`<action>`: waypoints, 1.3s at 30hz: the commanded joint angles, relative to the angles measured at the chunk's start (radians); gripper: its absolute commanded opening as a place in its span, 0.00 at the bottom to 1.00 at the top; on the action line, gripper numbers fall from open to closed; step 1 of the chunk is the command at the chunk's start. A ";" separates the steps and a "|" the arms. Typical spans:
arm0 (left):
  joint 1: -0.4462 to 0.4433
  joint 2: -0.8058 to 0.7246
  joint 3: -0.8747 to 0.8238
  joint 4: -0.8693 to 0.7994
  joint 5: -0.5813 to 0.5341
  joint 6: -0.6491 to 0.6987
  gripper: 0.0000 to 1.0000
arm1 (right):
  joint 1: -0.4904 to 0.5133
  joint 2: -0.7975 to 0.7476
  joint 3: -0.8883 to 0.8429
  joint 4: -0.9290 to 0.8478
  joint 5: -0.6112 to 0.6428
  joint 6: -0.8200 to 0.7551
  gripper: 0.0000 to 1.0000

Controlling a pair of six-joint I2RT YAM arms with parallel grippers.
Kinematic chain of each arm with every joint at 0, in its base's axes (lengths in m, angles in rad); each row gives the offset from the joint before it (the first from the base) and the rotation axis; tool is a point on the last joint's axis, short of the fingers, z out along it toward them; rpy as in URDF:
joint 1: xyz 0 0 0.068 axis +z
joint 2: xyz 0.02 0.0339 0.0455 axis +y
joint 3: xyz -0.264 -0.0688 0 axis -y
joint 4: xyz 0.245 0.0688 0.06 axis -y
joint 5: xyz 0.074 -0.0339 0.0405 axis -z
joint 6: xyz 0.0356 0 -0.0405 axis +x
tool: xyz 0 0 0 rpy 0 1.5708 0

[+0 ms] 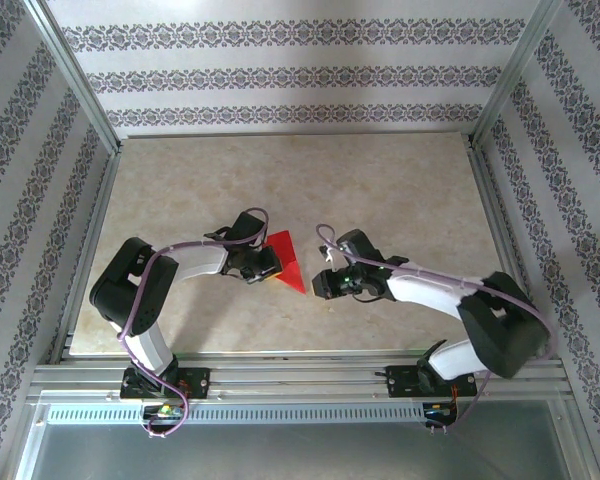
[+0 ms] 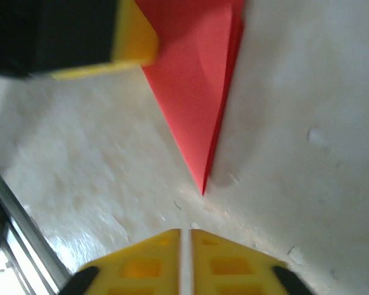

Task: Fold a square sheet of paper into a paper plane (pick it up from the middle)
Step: Third fold the triangle at the center of the table, then fourth fold the wing at the center of the table.

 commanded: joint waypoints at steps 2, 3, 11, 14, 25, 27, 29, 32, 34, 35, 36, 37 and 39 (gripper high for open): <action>0.016 -0.120 0.051 -0.018 0.013 0.007 0.26 | -0.012 -0.056 0.015 0.037 0.167 0.040 0.33; 0.023 -0.147 0.042 -0.010 0.010 -0.002 0.29 | -0.011 -0.053 0.025 0.033 0.185 0.045 0.35; 0.095 -0.333 -0.204 0.153 0.007 -0.121 0.63 | -0.001 0.080 0.138 0.034 0.185 0.082 0.50; 0.104 -0.347 -0.289 0.258 0.041 -0.165 0.65 | 0.009 0.152 0.192 0.009 0.177 0.067 0.50; 0.103 -0.174 -0.285 0.446 0.175 -0.143 0.51 | 0.026 0.280 0.277 -0.002 0.131 0.081 0.47; 0.105 -0.155 -0.265 0.421 0.178 -0.117 0.48 | 0.026 0.281 0.277 -0.002 0.125 0.081 0.47; 0.106 -0.141 -0.249 0.408 0.185 -0.098 0.47 | 0.026 0.279 0.276 -0.002 0.129 0.081 0.46; 0.107 -0.131 -0.238 0.417 0.195 -0.081 0.46 | 0.023 0.278 0.271 0.001 0.132 0.081 0.46; 0.110 -0.121 -0.231 0.420 0.204 -0.073 0.44 | 0.022 0.278 0.271 0.004 0.133 0.083 0.45; 0.111 -0.113 -0.228 0.422 0.210 -0.070 0.43 | 0.021 0.277 0.269 0.004 0.133 0.084 0.45; 0.113 -0.107 -0.228 0.425 0.214 -0.071 0.43 | 0.021 0.275 0.269 0.006 0.134 0.084 0.45; 0.115 -0.101 -0.231 0.433 0.219 -0.071 0.43 | 0.018 0.275 0.268 0.006 0.136 0.086 0.44; 0.118 -0.094 -0.241 0.446 0.219 -0.078 0.43 | 0.018 0.272 0.267 0.007 0.136 0.086 0.44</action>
